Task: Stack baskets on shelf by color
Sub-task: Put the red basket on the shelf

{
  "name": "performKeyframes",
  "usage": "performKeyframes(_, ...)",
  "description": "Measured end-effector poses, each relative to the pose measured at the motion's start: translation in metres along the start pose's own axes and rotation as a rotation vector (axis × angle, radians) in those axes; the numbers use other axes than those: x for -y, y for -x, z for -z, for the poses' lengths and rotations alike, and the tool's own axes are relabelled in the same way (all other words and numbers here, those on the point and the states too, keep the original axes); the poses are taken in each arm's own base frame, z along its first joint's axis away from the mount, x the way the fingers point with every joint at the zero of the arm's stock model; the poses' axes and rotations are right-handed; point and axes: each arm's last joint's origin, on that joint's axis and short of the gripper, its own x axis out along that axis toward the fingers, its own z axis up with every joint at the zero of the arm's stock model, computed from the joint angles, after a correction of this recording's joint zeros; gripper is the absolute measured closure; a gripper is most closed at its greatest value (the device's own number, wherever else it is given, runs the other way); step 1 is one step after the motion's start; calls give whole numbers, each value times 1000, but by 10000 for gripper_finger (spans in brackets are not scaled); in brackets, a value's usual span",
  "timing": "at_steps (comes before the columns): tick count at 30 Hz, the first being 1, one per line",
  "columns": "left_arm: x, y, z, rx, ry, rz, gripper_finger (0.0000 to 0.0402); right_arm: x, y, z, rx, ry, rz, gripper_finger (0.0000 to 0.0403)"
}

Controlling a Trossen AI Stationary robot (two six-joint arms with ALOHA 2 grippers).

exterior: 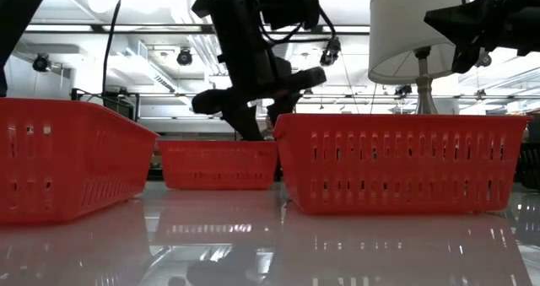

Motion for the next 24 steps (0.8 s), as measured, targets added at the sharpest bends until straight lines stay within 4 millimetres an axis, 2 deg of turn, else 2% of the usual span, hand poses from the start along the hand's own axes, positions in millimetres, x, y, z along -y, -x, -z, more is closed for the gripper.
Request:
performKeyframes(5, -4, -5, 5, -13, -6, -21, 272, 0, 0, 0, 0, 1, 0, 390)
performKeyframes(10, -6, -6, 6, -27, -9, -23, 328, 0, 0, 0, 0, 11, 0, 390)
performKeyframes(14, -6, -4, 8, -42, -16, -23, 382, 0, 0, 0, 0, 17, 0, 390)
performKeyframes(16, -8, -1, 9, -59, -28, -37, 395, 0, 0, 0, 0, 17, 0, 390)
performKeyframes(20, -10, 19, 11, -84, -91, -67, 398, 0, 0, 0, 0, 17, 0, 390)
performKeyframes(24, -15, 51, 12, -60, -297, -66, 401, 0, 0, 0, 0, 18, 0, 390)
